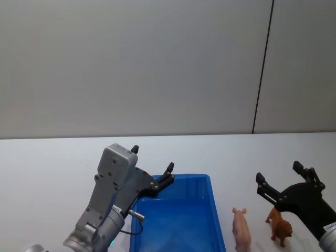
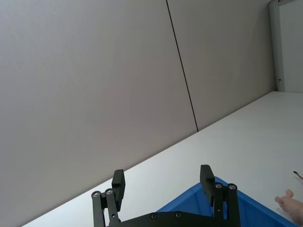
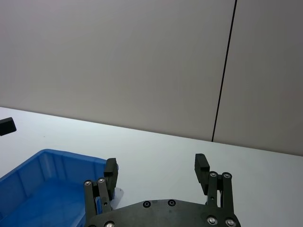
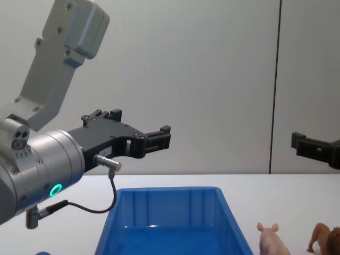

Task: Pick up the two dolls from the table and place them into the box.

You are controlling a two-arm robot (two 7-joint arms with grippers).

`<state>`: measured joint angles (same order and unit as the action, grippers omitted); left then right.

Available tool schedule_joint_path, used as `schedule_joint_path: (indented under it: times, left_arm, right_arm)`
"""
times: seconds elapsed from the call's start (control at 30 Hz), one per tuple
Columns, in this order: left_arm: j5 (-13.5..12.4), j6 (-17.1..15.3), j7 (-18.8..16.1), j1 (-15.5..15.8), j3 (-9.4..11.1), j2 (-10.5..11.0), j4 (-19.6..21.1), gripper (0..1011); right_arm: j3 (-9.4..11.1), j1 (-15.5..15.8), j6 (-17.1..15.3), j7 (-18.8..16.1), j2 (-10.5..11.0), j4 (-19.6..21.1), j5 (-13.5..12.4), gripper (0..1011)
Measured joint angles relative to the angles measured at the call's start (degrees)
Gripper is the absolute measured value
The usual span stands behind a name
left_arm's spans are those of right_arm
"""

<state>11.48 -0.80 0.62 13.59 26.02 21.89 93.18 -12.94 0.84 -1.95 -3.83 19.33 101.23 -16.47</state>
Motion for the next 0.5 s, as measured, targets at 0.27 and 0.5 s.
schedule_joint_path:
  times: [0.27, 0.5]
  left_arm:
    - [0.0, 0.0, 0.0, 0.0, 0.0, 0.0, 0.0, 1001]
    - [0.0, 0.0, 0.0, 0.0, 0.0, 0.0, 0.0, 1001]
  right_arm:
    - [0.0, 0.0, 0.0, 0.0, 0.0, 0.0, 0.0, 1001]
    - [0.0, 0.0, 0.0, 0.0, 0.0, 0.0, 0.0, 1001]
